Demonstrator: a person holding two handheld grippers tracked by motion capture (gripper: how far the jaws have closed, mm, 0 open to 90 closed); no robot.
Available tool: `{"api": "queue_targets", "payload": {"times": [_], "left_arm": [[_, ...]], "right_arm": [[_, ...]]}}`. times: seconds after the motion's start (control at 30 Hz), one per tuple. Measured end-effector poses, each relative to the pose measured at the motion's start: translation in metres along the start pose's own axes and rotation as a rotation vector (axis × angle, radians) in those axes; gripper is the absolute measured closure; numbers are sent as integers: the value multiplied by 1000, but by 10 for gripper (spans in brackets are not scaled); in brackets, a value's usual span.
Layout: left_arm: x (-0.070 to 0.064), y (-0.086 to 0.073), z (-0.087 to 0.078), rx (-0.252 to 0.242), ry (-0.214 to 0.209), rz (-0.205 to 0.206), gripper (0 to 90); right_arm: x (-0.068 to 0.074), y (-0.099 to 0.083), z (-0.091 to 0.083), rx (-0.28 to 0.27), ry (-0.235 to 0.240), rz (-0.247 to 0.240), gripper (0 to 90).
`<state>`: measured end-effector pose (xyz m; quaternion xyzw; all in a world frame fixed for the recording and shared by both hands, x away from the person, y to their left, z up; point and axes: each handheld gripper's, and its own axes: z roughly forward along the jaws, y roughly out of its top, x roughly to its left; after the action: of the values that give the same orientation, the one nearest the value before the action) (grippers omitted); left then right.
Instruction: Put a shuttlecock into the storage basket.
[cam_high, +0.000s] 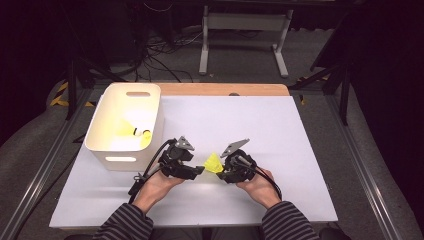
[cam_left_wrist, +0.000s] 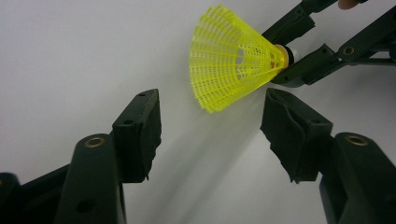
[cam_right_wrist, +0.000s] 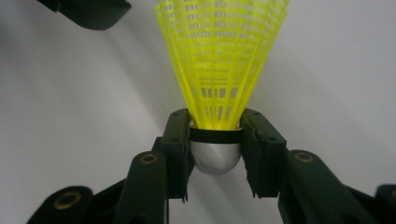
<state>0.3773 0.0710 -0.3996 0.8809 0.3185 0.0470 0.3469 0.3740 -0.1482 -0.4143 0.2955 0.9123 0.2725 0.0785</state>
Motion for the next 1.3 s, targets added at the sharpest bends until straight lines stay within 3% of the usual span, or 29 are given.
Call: {"api": "queue_targets", "payload": {"times": [0.77,1.3], "left_arm": [[0,5,7,42,-80,26,640],[-6,7,6,59,-86,70,840]], "right_arm": [[11,12,4,-3,30,-53,645],[10,13,6,-2,18,-61,642]]}}
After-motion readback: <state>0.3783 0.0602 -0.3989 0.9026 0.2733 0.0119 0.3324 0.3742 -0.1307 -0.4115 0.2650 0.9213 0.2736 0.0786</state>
